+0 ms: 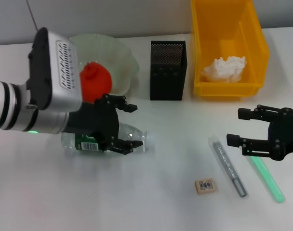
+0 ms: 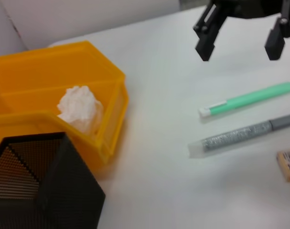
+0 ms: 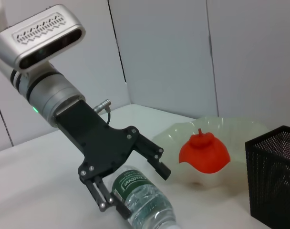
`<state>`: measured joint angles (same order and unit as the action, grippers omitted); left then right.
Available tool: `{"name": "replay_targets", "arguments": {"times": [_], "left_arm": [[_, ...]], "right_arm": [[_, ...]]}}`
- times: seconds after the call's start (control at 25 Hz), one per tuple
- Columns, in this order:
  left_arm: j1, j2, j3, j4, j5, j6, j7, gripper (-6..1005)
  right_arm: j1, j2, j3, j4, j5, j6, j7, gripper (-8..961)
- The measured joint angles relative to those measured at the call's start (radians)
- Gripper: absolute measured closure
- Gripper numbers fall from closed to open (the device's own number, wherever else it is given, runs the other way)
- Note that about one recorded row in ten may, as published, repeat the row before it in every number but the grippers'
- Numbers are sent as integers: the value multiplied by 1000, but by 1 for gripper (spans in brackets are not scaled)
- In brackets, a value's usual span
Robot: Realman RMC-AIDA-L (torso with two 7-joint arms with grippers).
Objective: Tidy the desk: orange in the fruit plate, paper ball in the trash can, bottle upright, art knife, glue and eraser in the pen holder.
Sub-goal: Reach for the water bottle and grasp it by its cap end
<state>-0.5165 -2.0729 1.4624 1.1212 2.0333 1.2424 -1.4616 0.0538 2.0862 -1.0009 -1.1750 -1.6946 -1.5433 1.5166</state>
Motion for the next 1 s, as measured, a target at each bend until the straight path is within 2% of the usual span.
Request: {"name": "replay_targets", "arguments": {"times": [0.52,1.0], "left_arm": [[-28,-2,183,23,94,-107,-88,225],[-53,-6,243,6,97,-185,-140,227]], "right_arm": [[-6,0,-1,8,6,0,14,166],[-2,0,-8,28,7,0,16,167]]}}
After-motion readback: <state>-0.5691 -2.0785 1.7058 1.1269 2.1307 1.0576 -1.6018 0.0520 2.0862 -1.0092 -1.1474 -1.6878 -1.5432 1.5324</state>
